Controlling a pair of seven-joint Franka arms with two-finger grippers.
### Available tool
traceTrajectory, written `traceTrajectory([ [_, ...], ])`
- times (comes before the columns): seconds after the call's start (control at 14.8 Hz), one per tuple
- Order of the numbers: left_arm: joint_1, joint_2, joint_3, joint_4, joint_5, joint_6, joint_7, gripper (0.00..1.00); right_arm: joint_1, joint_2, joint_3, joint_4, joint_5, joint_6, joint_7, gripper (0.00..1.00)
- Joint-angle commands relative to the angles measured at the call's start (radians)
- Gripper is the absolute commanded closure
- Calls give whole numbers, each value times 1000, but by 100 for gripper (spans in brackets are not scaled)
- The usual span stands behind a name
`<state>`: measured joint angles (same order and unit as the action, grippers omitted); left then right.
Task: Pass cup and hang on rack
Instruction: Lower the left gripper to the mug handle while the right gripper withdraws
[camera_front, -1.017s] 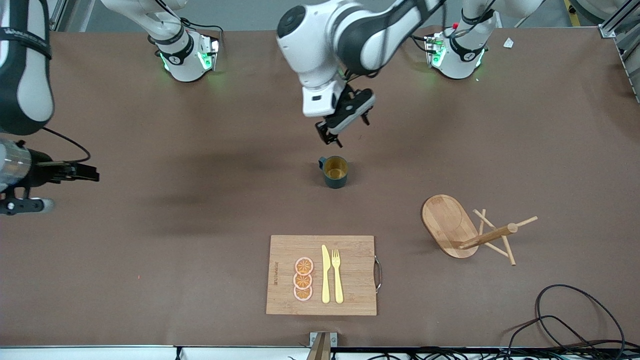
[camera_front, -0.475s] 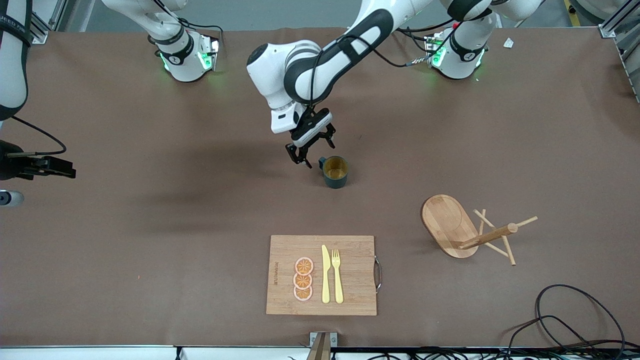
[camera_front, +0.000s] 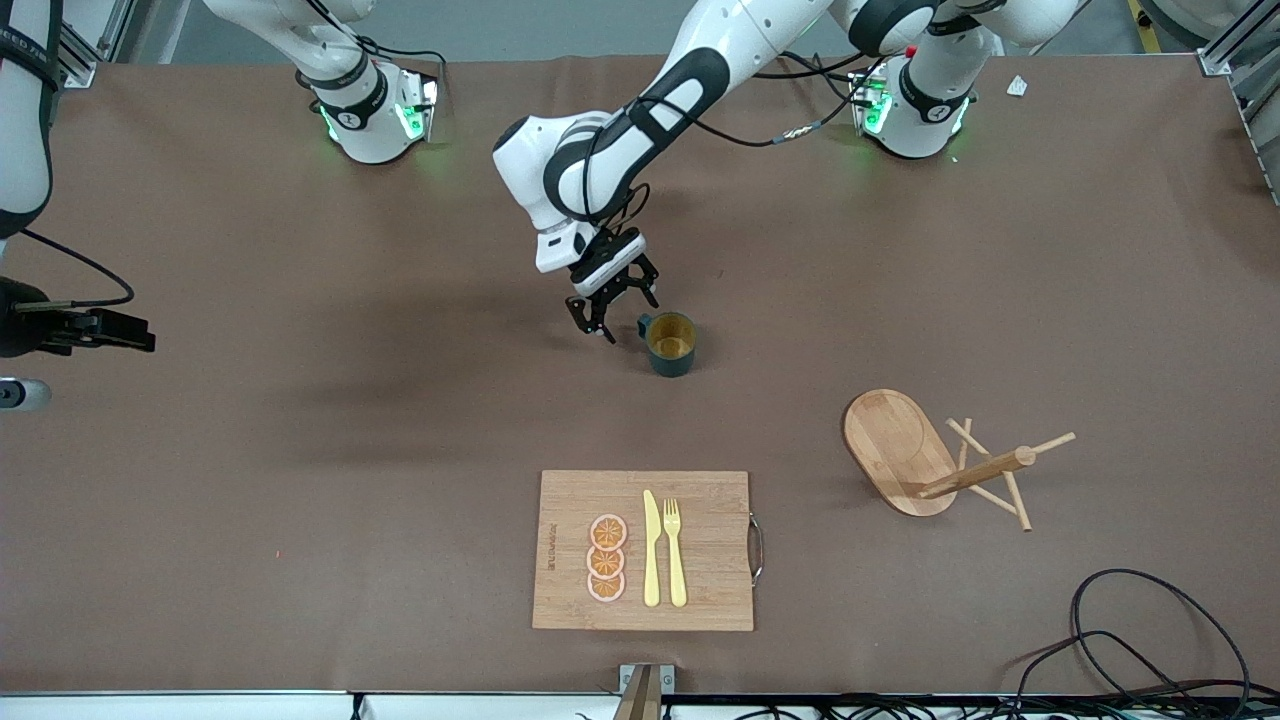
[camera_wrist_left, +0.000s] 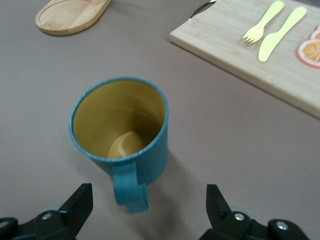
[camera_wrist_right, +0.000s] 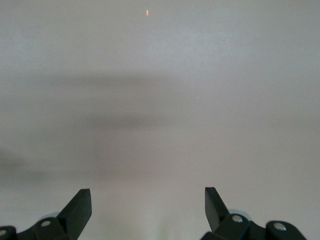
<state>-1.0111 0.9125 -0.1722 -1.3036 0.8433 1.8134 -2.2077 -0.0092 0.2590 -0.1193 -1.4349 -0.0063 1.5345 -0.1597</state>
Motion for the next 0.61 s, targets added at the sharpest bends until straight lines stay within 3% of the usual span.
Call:
traceTrajectory([
  [0.0,-40,40,49,37,20,0,-6,0,-6,-56,12,-24,31,-27,63,0],
  [0.34,-38,63,63,37,20,14,-7,1,6,-197,13,-113,19,-42,62,0],
  [0.54,-37,75,65,37,19,29,-9,16,6,-265,12,-144,12,-62,52,0],
])
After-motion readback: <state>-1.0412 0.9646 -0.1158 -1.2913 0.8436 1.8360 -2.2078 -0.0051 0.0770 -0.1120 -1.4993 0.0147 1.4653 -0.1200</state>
